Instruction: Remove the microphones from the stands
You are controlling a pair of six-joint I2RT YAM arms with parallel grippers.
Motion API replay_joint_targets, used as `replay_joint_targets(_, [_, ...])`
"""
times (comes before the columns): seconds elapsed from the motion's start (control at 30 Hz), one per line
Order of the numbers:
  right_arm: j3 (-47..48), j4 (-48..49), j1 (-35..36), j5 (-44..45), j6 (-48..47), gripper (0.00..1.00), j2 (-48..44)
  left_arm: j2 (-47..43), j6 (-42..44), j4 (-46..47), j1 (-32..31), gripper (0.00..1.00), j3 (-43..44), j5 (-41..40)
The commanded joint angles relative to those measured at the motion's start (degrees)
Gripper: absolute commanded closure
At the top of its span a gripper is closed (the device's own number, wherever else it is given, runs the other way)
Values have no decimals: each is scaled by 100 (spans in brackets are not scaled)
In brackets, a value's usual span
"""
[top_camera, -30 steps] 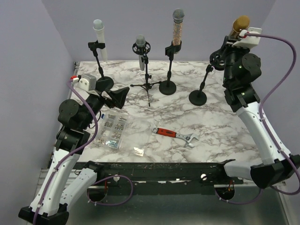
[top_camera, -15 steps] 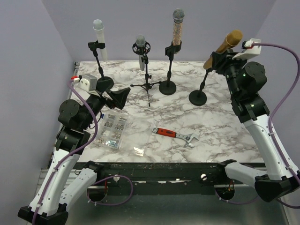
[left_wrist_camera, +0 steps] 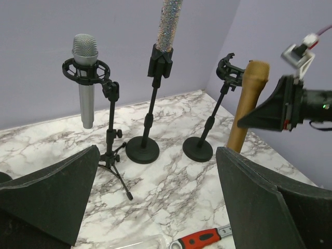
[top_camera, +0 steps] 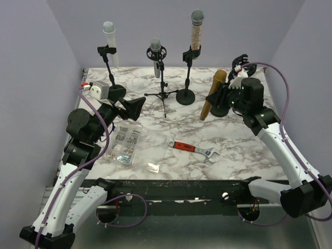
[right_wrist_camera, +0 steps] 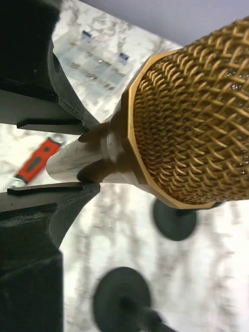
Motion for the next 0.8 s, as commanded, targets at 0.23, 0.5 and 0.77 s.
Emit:
replay_joint_targets(0.23, [-1678,-1370,-5,2346,1665,99,-822,102,-36,-22,-192,2,48,67])
replay_joint_targets(0.5, [-2216,-1837,-1283,2210,2811,99,-495,158,6,-116,-280,1,103,1])
replay_joint_targets(0.77, [-2286,-2069,-2957,2048,3365,99,94,146,44,-169,-360,1,128,-44])
